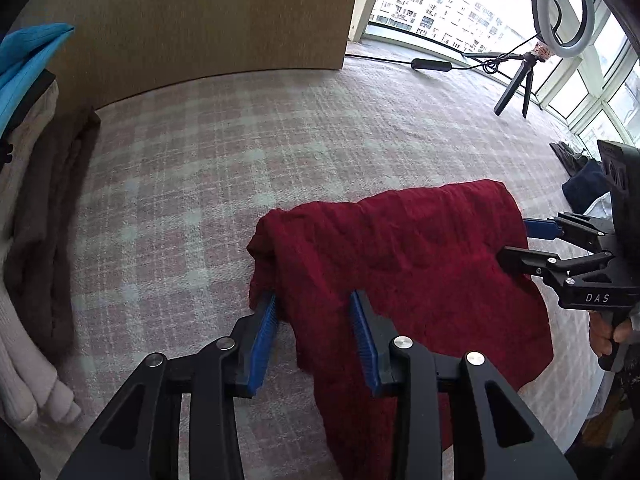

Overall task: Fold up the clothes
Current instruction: 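Grasp the folded sweatshirt edge with the left tool while the right tool grasps beside it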

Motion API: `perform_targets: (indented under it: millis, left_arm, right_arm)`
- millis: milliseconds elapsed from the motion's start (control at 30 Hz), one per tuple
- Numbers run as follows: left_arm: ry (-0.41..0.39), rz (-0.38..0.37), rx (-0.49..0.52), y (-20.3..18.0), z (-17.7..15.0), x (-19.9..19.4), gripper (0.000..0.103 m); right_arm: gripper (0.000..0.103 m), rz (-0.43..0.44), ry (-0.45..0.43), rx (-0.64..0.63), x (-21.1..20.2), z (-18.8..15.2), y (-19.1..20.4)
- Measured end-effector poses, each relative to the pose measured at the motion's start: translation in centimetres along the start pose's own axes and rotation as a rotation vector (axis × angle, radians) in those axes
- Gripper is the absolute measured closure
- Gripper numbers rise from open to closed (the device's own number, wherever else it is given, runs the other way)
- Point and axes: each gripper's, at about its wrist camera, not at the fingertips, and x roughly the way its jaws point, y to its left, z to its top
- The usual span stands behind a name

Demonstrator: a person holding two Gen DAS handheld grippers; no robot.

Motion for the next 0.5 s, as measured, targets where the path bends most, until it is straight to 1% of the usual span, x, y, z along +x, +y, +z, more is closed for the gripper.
perform_targets:
  millis: [33, 67, 100, 133, 200, 267, 333, 433, 500]
  left_arm:
    - [-0.007, -0.005, -0.004, 0.0, -0.1, 0.0, 0.084]
    - [-0.013, -0.017, -0.016, 0.2, -0.1, 0.0, 0.089]
    - [-0.016, -0.053, -0.052, 0.7, -0.1, 0.0, 0.094]
    - [-0.019, -0.09, -0.088, 1.2, -0.1, 0.1, 0.096]
    - [-0.024, -0.144, -0.148, 2.0, -0.2, 0.0, 0.097]
    - [-0.043, -0.167, -0.168, 2.1, -0.5, -0.9, 0.097]
    - [-0.08, -0.177, -0.167, 1.9, -0.8, -2.9, 0.097]
    - [-0.165, -0.183, -0.163, 1.6, -1.2, -7.3, 0.097]
    - [-0.235, -0.164, -0.151, 1.8, -1.6, -11.3, 0.097]
  right_arm:
    - [0.072, 0.037, 0.005, 0.007, 0.0, 0.1, 0.1]
    - [0.077, 0.048, 0.006, 0.012, 0.0, 0.1, 0.1]
    - [0.079, 0.059, 0.007, 0.017, 0.0, 0.1, 0.2]
    - [0.085, 0.07, 0.008, 0.022, 0.0, 0.1, 0.3]
    - [0.087, 0.083, 0.002, 0.037, -0.5, 0.1, 0.5]
    - [0.088, 0.095, -0.018, 0.055, -1.6, 0.1, 0.7]
    - [0.088, 0.112, -0.06, 0.06, -3.6, 0.3, 1.5]
    - [0.088, 0.133, -0.126, 0.041, -7.2, 0.9, 3.3]
    - [0.089, 0.152, -0.17, 0.014, -9.6, 1.5, 5.0]
